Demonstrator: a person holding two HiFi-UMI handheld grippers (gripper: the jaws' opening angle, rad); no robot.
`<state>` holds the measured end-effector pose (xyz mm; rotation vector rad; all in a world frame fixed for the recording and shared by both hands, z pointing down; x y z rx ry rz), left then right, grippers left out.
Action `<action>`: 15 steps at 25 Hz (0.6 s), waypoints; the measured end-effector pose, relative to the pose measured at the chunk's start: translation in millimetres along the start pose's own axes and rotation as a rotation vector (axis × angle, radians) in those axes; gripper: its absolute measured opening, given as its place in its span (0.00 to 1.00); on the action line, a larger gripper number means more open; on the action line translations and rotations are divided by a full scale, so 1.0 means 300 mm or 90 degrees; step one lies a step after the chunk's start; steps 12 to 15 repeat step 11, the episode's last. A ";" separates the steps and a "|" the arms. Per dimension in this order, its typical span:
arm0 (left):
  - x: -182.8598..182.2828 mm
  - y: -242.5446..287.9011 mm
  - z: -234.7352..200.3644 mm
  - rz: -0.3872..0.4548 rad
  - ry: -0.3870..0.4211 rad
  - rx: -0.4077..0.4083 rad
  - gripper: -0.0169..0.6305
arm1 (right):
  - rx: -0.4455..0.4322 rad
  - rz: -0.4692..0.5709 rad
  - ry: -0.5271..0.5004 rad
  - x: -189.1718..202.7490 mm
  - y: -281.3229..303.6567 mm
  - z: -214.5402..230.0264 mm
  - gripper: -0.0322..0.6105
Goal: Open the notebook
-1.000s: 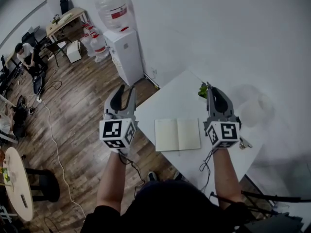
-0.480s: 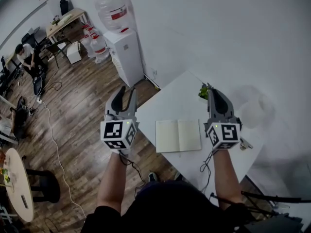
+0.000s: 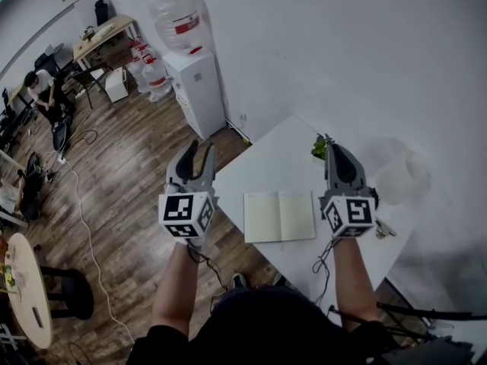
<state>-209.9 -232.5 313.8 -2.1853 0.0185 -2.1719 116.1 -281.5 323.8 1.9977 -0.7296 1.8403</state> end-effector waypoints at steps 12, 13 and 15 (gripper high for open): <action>-0.067 -0.023 0.020 0.024 -0.005 0.019 0.24 | 0.002 0.002 0.003 -0.010 0.003 -0.003 0.08; -0.067 -0.023 0.020 0.024 -0.005 0.019 0.24 | 0.002 0.002 0.003 -0.010 0.003 -0.003 0.08; -0.067 -0.023 0.020 0.024 -0.005 0.019 0.24 | 0.002 0.002 0.003 -0.010 0.003 -0.003 0.08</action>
Point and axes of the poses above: the fingertips, and each gripper's own axes: y forward along the fingers, z to its right, x out of its underside, the point moved 6 cm from there along -y, backward along the fingers, and after that the axes turned 8 degrees about -x, right-handed, at the moved point
